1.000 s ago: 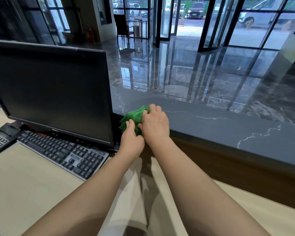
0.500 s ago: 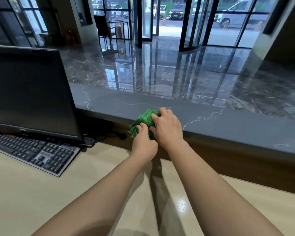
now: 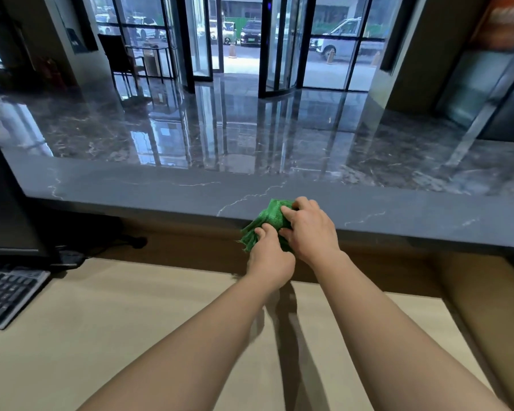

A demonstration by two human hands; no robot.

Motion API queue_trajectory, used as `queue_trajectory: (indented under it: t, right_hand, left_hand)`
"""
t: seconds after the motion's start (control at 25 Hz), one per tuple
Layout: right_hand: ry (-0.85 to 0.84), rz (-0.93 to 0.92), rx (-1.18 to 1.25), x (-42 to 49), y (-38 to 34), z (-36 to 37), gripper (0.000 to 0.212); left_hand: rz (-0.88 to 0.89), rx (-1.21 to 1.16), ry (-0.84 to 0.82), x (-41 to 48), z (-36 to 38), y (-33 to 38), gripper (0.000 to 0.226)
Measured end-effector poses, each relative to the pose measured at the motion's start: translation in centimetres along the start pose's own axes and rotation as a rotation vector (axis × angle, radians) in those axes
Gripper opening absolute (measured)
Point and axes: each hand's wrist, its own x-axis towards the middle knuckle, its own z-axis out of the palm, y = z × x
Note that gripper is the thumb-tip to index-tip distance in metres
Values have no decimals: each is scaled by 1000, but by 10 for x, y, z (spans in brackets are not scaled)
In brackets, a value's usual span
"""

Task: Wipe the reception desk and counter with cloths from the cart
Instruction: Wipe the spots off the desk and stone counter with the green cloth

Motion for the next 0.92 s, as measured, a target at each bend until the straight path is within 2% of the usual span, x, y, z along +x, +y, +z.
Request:
queue_trajectory:
  t: [0.44,0.64,0.8,0.92]
  right_hand:
    - [-53,228,-56,-38,108,-22,57]
    - [-65,300,-68,-50,146,-32,58]
    - [-73,276,-43,-50,164,-35,58]
    - [-75,252,-13,-51,178,-37,58]
  left_hand:
    - [265,92,-213,-1,58,49,70]
    - [407,153,-18,6,62,67,45]
    - [487,326,137,10,62,90,17]
    - [415,502,160,18,69,103,28]
